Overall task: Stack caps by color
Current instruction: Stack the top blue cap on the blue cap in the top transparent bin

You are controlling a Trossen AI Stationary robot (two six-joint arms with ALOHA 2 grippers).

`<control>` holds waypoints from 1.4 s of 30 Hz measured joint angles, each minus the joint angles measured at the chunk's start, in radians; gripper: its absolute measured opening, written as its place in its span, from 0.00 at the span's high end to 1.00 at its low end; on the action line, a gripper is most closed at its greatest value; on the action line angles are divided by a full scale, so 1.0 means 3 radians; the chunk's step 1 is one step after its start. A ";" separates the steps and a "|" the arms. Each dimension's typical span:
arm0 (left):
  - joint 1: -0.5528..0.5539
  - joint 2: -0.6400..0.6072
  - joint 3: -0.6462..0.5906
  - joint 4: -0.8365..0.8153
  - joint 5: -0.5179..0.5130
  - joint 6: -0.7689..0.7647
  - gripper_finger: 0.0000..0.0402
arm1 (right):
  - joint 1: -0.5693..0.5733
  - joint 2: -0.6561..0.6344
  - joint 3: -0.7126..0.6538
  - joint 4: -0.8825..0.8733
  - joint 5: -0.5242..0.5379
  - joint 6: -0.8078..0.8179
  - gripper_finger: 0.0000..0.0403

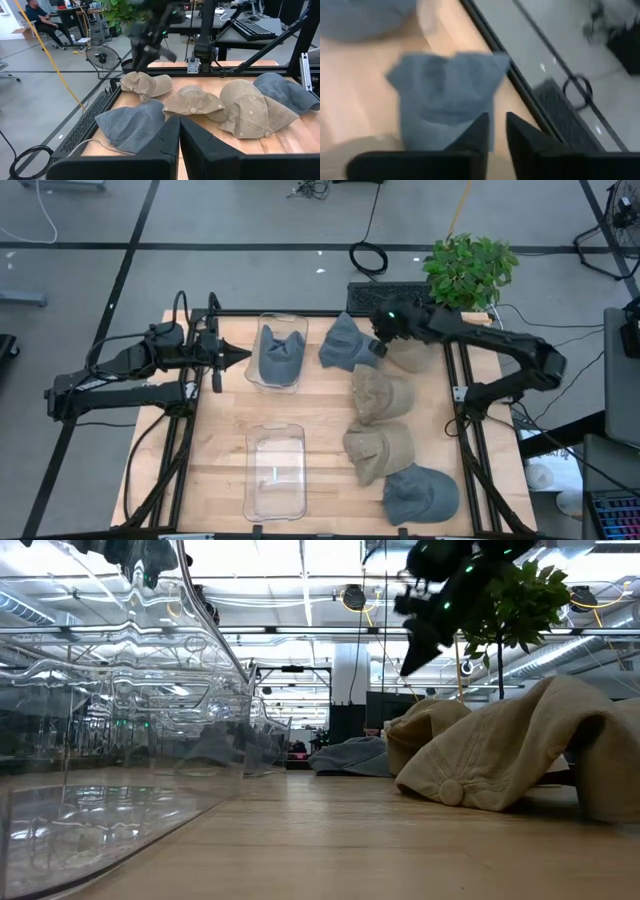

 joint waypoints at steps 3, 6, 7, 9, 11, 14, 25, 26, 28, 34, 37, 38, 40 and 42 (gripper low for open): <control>0.0000 0.0000 0.0000 0.0000 0.0000 0.0000 0.95 | -0.0113 0.0297 0.0101 -0.0132 -0.0379 0.0055 0.67; 0.0000 0.0000 0.0000 0.0000 0.0000 0.0000 0.95 | -0.0151 0.0523 0.0108 -0.0080 -0.0671 0.0119 0.50; 0.0000 0.0000 0.0000 0.0000 0.0000 0.0000 0.95 | -0.0155 0.0591 0.0112 -0.0037 -0.0706 0.0143 0.45; 0.0000 0.0000 0.0000 0.0000 0.0000 0.0000 0.95 | -0.0155 0.0724 0.0112 0.0002 -0.0710 0.0199 0.35; 0.0000 0.0000 0.0000 0.0000 0.0000 0.0000 0.95 | -0.0142 0.0837 0.0112 0.0019 -0.0714 0.0206 0.28; 0.0000 0.0000 0.0000 0.0000 0.0000 0.0001 0.95 | -0.0120 0.0983 0.0112 0.0057 -0.0818 0.0208 0.22; 0.0000 0.0000 0.0000 -0.0001 0.0003 0.0001 0.95 | -0.0149 0.1275 0.0114 0.0501 -0.0971 0.0183 0.24; 0.0000 0.0000 0.0000 -0.0002 0.0002 0.0001 0.95 | -0.0157 0.1294 0.0114 0.0525 -0.0969 0.0178 0.24; -0.0001 0.0000 0.0000 -0.0001 0.0003 0.0001 0.95 | -0.0171 0.1328 0.0114 0.0587 -0.0960 0.0180 0.25; -0.0001 0.0000 0.0001 -0.0002 0.0003 0.0001 0.95 | -0.0194 0.1327 0.0114 0.0709 -0.0933 0.0182 0.29; -0.0001 0.0000 0.0001 -0.0002 0.0003 0.0001 0.95 | -0.0192 0.1327 0.0114 0.0722 -0.0801 0.0179 0.35; -0.0001 0.0000 0.0001 -0.0002 0.0003 0.0001 0.95 | -0.0190 0.1327 0.0114 0.0721 -0.0765 0.0175 0.38; -0.0001 0.0000 0.0001 -0.0002 0.0003 0.0001 0.95 | -0.0190 0.1327 0.0114 0.0721 -0.0708 0.0187 0.45; 0.0000 0.0000 0.0001 -0.0002 0.0003 0.0001 0.95 | -0.0190 0.1327 0.0114 0.0723 -0.0698 0.0203 0.54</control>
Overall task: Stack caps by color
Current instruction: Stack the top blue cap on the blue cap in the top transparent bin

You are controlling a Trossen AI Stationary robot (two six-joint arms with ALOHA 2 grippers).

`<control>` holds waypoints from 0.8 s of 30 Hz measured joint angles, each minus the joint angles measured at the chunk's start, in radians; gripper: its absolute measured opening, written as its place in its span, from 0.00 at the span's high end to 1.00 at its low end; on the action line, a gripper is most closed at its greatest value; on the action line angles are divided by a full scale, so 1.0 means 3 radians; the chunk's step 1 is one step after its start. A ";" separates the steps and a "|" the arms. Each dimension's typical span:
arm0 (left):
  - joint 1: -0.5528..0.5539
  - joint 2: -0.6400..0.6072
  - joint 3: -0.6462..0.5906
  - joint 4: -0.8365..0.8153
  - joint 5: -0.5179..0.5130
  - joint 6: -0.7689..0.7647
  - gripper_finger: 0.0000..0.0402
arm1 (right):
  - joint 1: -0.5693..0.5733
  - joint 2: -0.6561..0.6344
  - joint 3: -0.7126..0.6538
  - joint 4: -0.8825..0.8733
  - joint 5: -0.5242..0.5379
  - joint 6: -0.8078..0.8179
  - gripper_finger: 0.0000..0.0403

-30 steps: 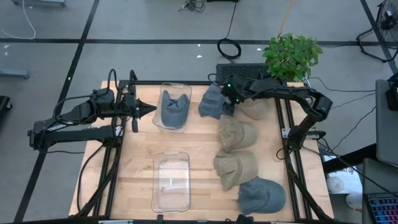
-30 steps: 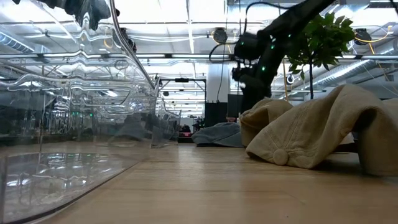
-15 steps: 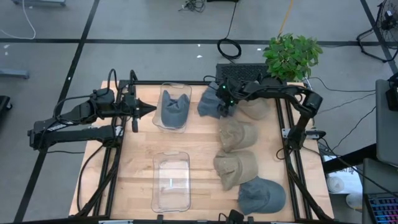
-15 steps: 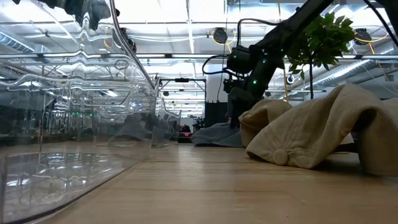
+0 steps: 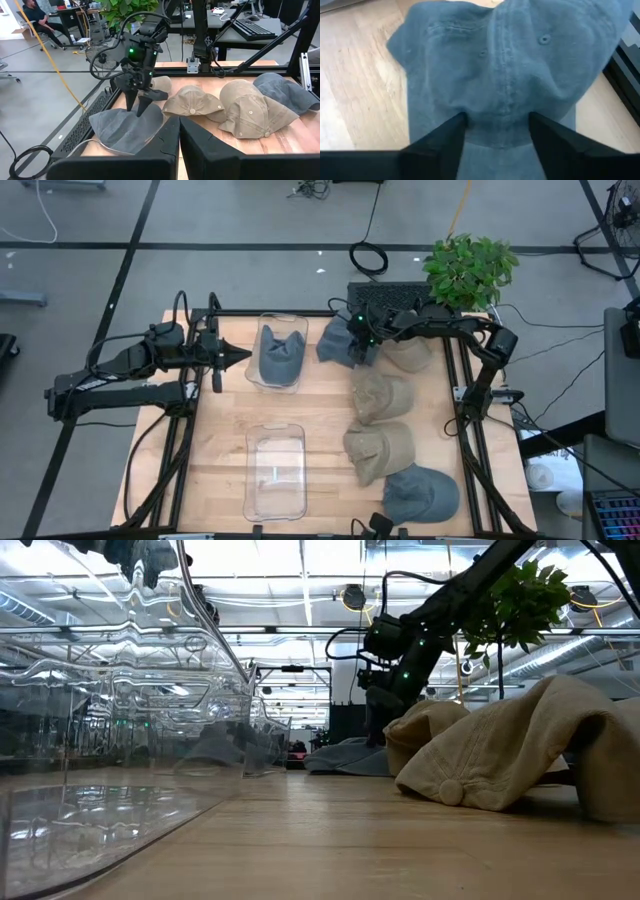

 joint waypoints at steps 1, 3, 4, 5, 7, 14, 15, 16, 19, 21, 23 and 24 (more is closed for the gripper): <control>-0.0001 0.0000 0.0000 0.0000 0.0000 0.0000 0.95 | -0.0001 0.0000 0.0000 0.0000 0.0000 0.0002 0.59; -0.0001 0.0000 0.0000 0.0000 0.0000 0.0000 0.95 | 0.0000 0.0000 0.0000 -0.0001 0.0000 -0.0001 0.69; -0.0001 0.0000 0.0000 0.0000 0.0000 0.0000 0.95 | -0.0001 0.0000 0.0000 0.0000 -0.0004 -0.0013 0.74; -0.0001 0.0000 0.0000 0.0000 0.0000 0.0000 0.95 | 0.0000 0.0000 0.0000 -0.0001 -0.0003 -0.0028 0.79; -0.0001 0.0000 0.0000 0.0000 0.0000 0.0000 0.95 | -0.0001 0.0000 0.0000 0.0000 -0.0005 -0.0046 0.90; -0.0001 0.0000 0.0000 0.0000 0.0000 0.0000 0.95 | 0.0008 0.0000 -0.0001 -0.0001 -0.0105 -0.0103 1.00; -0.0001 0.0000 0.0000 0.0000 0.0000 0.0000 0.95 | 0.0015 -0.0018 -0.0001 -0.0006 -0.0138 -0.0071 1.00; -0.0001 0.0000 0.0000 0.0000 0.0000 0.0000 0.95 | 0.0023 -0.0046 -0.0002 -0.0029 -0.0163 -0.0046 1.00; 0.0000 0.0000 0.0001 0.0000 0.0000 0.0000 0.95 | 0.0101 -0.0175 -0.0005 -0.0037 -0.0158 -0.0037 1.00; -0.0001 0.0000 0.0001 0.0000 0.0000 0.0000 0.95 | 0.0165 -0.0295 -0.0005 -0.0041 -0.0106 -0.0036 1.00; 0.0000 0.0000 0.0001 0.0000 0.0000 0.0000 0.95 | 0.0238 -0.0435 -0.0005 -0.0014 0.0003 -0.0039 1.00; -0.0001 0.0001 0.0001 0.0000 0.0000 0.0000 0.95 | 0.0268 -0.0512 -0.0005 -0.0020 0.0049 -0.0050 1.00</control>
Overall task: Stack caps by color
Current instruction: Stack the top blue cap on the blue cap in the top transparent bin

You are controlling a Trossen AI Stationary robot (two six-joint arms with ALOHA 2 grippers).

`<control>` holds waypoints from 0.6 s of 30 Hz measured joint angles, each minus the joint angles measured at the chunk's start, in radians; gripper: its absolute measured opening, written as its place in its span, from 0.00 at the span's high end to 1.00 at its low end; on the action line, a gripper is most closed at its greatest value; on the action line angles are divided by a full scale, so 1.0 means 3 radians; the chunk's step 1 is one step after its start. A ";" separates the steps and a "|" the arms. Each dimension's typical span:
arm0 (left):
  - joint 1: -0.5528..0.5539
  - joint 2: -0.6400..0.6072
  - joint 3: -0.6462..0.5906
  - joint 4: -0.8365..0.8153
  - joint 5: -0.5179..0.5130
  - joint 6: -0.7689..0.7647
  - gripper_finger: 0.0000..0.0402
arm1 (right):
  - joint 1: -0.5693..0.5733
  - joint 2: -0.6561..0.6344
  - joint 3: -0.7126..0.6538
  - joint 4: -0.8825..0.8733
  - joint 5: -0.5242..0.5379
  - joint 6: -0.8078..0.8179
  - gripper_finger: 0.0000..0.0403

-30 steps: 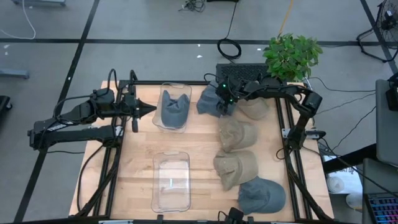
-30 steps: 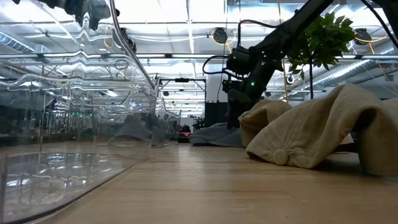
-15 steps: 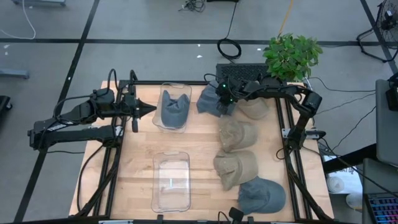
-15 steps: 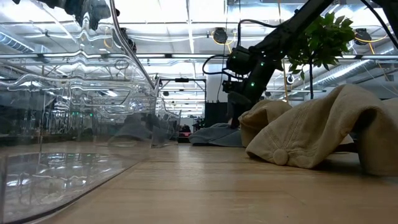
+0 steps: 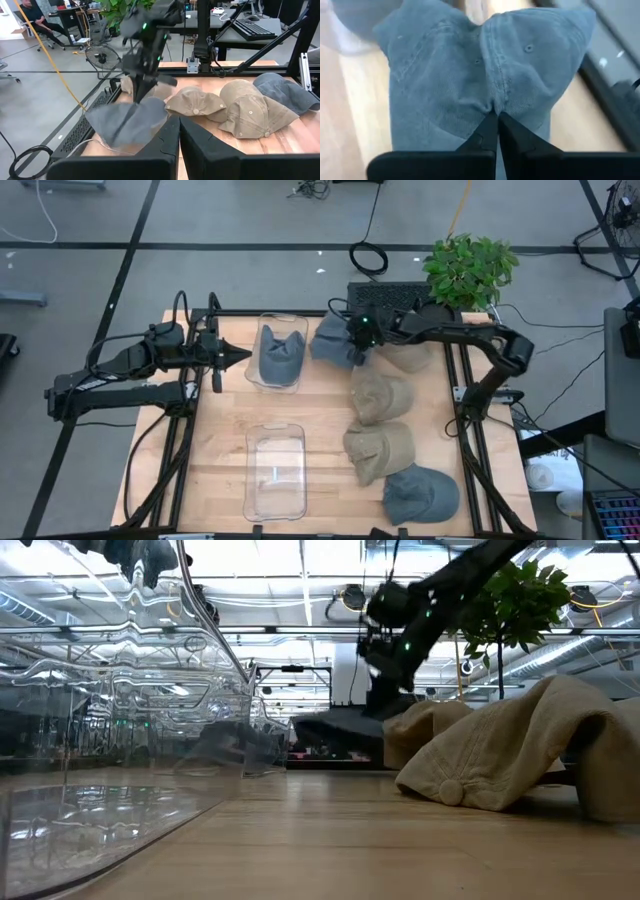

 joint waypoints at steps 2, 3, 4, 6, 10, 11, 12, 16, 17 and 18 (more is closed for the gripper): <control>0.0001 -0.0001 0.0000 0.0000 0.0000 0.0000 0.95 | 0.0071 -0.0146 0.0000 -0.0002 0.0108 -0.0007 1.00; 0.0001 0.0000 0.0000 0.0000 0.0000 0.0000 0.95 | 0.0105 -0.0221 0.0000 0.0002 0.0152 -0.0002 1.00; 0.0000 0.0000 0.0000 0.0000 0.0000 0.0000 0.95 | 0.0136 -0.0291 0.0000 -0.0003 0.0198 0.0009 1.00; 0.0001 -0.0001 0.0000 0.0000 0.0000 0.0000 0.95 | 0.0208 -0.0429 0.0000 -0.0004 0.0282 0.0043 1.00; 0.0000 0.0000 0.0000 0.0000 0.0000 0.0000 0.95 | 0.0373 -0.0655 0.0000 0.0014 0.0469 0.0055 1.00; 0.0000 0.0000 0.0000 0.0000 0.0000 0.0000 0.95 | 0.0420 -0.0696 0.0000 0.0031 0.0527 0.0055 1.00; 0.0001 -0.0001 0.0000 0.0000 0.0000 0.0000 0.95 | 0.0471 -0.0731 0.0000 0.0065 0.0594 0.0055 1.00; 0.0001 0.0000 0.0000 0.0000 0.0000 0.0000 0.95 | 0.0679 -0.0786 0.0001 0.0284 0.0819 0.0100 1.00; 0.0001 -0.0001 0.0000 0.0000 0.0000 0.0000 0.95 | 0.0728 -0.0788 0.0001 0.0348 0.0845 0.0111 1.00; 0.0001 -0.0001 0.0000 0.0000 0.0000 0.0000 0.95 | 0.0772 -0.0787 0.0001 0.0409 0.0847 0.0115 1.00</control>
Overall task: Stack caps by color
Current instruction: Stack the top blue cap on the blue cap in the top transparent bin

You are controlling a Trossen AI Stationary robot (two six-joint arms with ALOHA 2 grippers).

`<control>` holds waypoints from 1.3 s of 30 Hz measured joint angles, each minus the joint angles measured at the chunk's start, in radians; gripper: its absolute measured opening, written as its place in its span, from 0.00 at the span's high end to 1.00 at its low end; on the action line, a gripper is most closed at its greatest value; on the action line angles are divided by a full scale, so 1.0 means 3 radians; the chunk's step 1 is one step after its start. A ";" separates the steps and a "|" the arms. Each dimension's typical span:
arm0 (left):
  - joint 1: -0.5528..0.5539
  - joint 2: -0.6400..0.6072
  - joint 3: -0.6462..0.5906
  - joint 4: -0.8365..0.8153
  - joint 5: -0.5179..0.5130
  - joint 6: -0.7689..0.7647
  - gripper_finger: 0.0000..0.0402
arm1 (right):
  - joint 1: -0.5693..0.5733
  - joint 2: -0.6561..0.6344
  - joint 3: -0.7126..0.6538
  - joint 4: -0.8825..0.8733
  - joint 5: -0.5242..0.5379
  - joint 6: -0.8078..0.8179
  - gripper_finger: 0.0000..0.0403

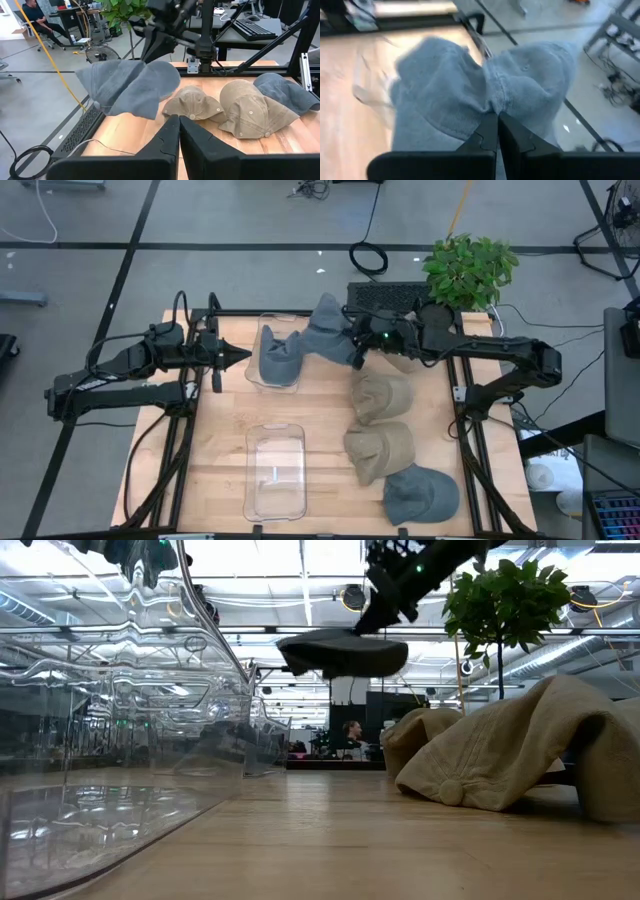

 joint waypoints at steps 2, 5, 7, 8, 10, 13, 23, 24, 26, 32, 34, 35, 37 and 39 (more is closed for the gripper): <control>0.0000 0.0000 0.0000 0.0000 0.0000 0.0000 0.95 | 0.0085 0.0000 -0.0003 0.0046 0.0003 0.0000 1.00; 0.0000 0.0000 0.0000 0.0000 0.0000 0.0000 0.95 | 0.0186 0.0001 -0.0051 0.0210 0.0011 -0.0027 1.00; -0.0001 0.0002 0.0000 0.0039 0.0000 0.0000 0.95 | 0.0237 0.0001 -0.0065 0.0257 0.0137 -0.0053 1.00; -0.0001 0.0003 0.0000 0.0091 0.0000 0.0000 0.95 | 0.0255 0.0001 -0.0067 0.0266 0.0211 -0.0075 1.00; 0.0000 0.0001 0.0000 0.0190 0.0000 -0.0001 0.95 | 0.0284 0.0001 -0.0069 0.0301 0.0334 -0.0098 1.00; -0.0001 0.0002 0.0000 0.0349 0.0001 -0.0008 0.95 | 0.0304 0.0001 -0.0069 0.0385 0.0347 -0.0136 1.00; -0.0001 0.0144 0.0001 0.0677 0.0108 -0.0442 0.95 | 0.0330 0.0001 -0.0070 0.0540 0.0331 -0.0187 1.00; -0.0001 0.0174 0.0001 0.0663 0.0107 -0.0440 0.95 | 0.0346 0.0001 -0.0070 0.0547 0.0330 -0.0211 1.00; -0.0001 0.0254 0.0001 0.0690 0.0099 -0.0438 0.95 | 0.0389 0.0001 -0.0070 0.0581 0.0326 -0.0255 1.00; -0.0001 0.0524 0.0001 0.0758 0.0067 -0.0444 0.95 | 0.0509 0.0001 -0.0070 0.0683 0.0321 -0.0376 1.00; -0.0001 0.0613 0.0001 0.0754 0.0067 -0.0460 0.95 | 0.0544 0.0001 -0.0070 0.0710 0.0321 -0.0406 1.00; -0.0001 0.0652 0.0001 0.0758 0.0067 -0.0492 0.95 | 0.0558 0.0001 -0.0070 0.0715 0.0321 -0.0414 1.00; -0.0001 0.0732 0.0001 0.0840 0.0052 -0.0664 0.95 | 0.0581 0.0001 -0.0070 0.0715 0.0323 -0.0432 1.00; 0.0017 0.0806 0.0001 0.0957 -0.0085 -0.1037 0.95 | 0.0585 0.0001 -0.0070 0.0715 0.0321 -0.0439 1.00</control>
